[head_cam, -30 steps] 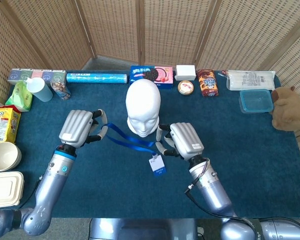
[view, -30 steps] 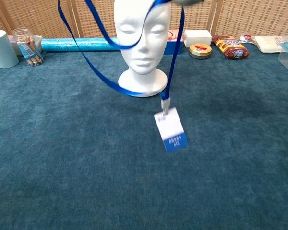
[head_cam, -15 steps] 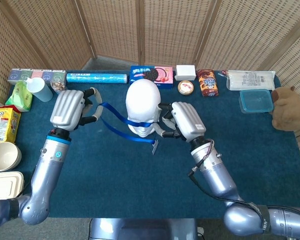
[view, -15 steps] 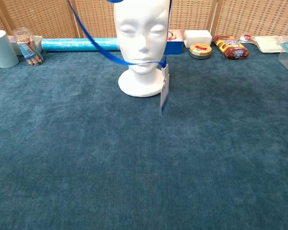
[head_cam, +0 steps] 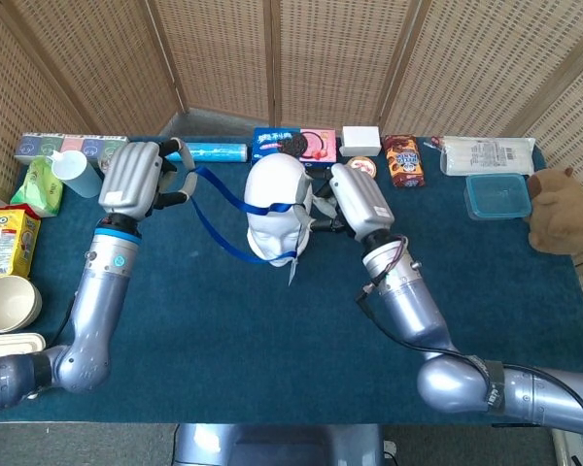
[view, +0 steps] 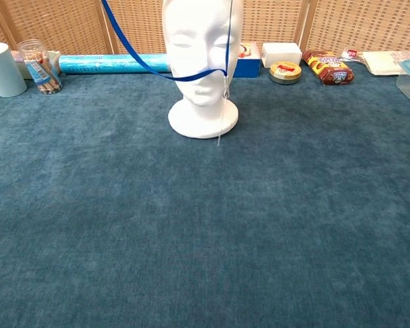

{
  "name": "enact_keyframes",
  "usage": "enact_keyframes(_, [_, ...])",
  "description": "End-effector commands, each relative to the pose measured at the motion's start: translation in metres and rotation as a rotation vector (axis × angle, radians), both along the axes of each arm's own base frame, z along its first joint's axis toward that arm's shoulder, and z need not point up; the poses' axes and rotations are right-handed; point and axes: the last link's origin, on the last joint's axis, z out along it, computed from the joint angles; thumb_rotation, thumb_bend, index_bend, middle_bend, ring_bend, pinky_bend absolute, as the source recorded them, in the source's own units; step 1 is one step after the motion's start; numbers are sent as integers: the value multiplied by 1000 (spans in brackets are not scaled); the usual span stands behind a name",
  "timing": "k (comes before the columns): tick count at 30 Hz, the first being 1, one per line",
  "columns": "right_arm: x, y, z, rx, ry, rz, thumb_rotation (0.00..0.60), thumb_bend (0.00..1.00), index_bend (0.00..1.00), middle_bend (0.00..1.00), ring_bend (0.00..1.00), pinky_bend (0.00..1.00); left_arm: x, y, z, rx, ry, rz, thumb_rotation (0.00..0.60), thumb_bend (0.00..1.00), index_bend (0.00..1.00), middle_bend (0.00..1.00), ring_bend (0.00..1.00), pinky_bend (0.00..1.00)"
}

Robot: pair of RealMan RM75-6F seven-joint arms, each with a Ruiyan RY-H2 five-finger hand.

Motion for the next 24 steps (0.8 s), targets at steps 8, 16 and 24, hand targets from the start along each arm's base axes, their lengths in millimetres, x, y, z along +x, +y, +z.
enact_keyframes(8, [-1, -26, 7, -9, -11, -63, 600, 460, 638, 1000, 1000, 1000, 9, 25, -10, -7, -35, 35, 566, 473, 640, 1000, 1000, 1000])
enact_keyframes(16, [3, -43, 8, -10, -8, -94, 600, 461, 638, 1000, 1000, 1000, 12, 38, -18, -2, -40, 60, 567, 473, 640, 1000, 1000, 1000])
enact_keyframes(24, [5, -54, -1, 1, 18, -111, 600, 460, 637, 1000, 1000, 1000, 9, 49, -27, 5, -30, 85, 564, 473, 640, 1000, 1000, 1000])
